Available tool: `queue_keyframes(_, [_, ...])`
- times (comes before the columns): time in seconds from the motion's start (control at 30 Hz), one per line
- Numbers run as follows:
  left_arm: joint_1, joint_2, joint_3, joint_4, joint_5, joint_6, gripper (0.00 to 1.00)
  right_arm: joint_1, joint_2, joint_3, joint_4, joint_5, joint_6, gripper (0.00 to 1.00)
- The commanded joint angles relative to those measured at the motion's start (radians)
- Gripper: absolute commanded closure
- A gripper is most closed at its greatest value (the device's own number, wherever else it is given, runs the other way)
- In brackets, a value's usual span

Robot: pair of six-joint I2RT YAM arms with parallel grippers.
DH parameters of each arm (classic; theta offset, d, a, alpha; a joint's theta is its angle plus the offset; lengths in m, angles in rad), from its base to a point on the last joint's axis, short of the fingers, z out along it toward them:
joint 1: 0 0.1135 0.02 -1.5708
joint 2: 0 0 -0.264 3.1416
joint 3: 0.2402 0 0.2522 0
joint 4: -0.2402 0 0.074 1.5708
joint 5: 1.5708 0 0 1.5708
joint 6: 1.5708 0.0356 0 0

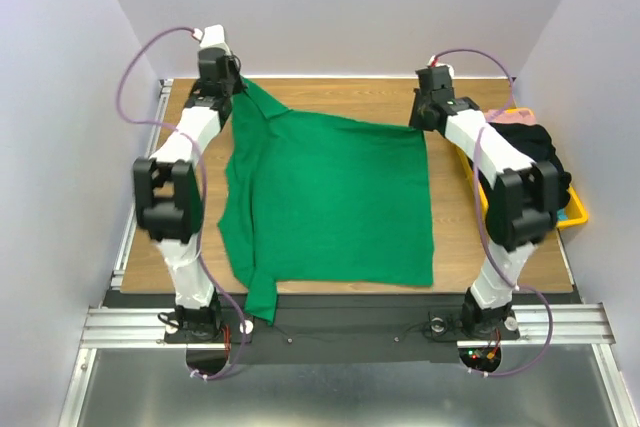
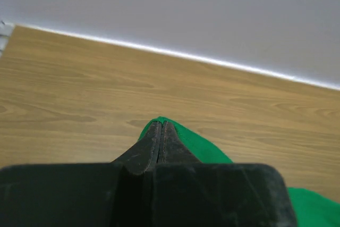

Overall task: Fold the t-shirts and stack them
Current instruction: Flatten the tshirt out

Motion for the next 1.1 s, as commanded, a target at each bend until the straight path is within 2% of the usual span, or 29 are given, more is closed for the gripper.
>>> queue_keyframes(0.0, [0.025,0.143,0.223,0.141,0.019,0.090,1.00,-0.032,0.166,0.130,0.135,0.004,-0.006,1.00])
queue_keyframes(0.03, [0.027,0.231,0.260,0.138,0.046,0.094,1.00,-0.037,0.258,0.202,0.133,-0.007,-0.011,0.99])
queue_keyframes(0.2, [0.030,0.442,0.475,0.127,0.111,0.108,1.00,-0.041,0.445,0.400,0.135,0.001,-0.032,1.00])
queue_keyframes(0.37, [0.030,0.482,0.528,0.118,0.085,0.087,1.00,-0.043,0.518,0.495,0.135,0.024,-0.058,1.00])
queue_keyframes(0.53, [0.030,0.404,0.417,0.118,0.016,0.062,1.00,-0.045,0.495,0.482,0.135,0.018,-0.058,1.00])
queue_keyframes(0.67, [0.030,0.301,0.290,0.105,0.019,-0.021,1.00,-0.045,0.460,0.442,0.133,-0.001,-0.063,1.00])
queue_keyframes(0.73, [0.030,0.223,0.142,0.127,0.030,-0.074,1.00,-0.046,0.431,0.408,0.133,-0.022,-0.083,1.00])
queue_keyframes(0.77, [0.030,0.195,0.141,0.137,0.030,-0.090,1.00,-0.045,0.418,0.396,0.133,-0.024,-0.083,1.00])
queue_keyframes(0.8, [0.028,0.166,0.056,0.150,0.028,-0.105,1.00,-0.046,0.406,0.377,0.133,-0.021,-0.087,1.00])
queue_keyframes(0.9, [0.028,0.068,-0.073,0.165,0.025,-0.160,1.00,-0.048,0.354,0.324,0.133,0.001,-0.103,1.00])
queue_keyframes(1.07, [0.027,-0.059,-0.225,0.096,0.040,-0.254,1.00,-0.046,0.273,0.241,0.131,-0.033,-0.126,0.99])
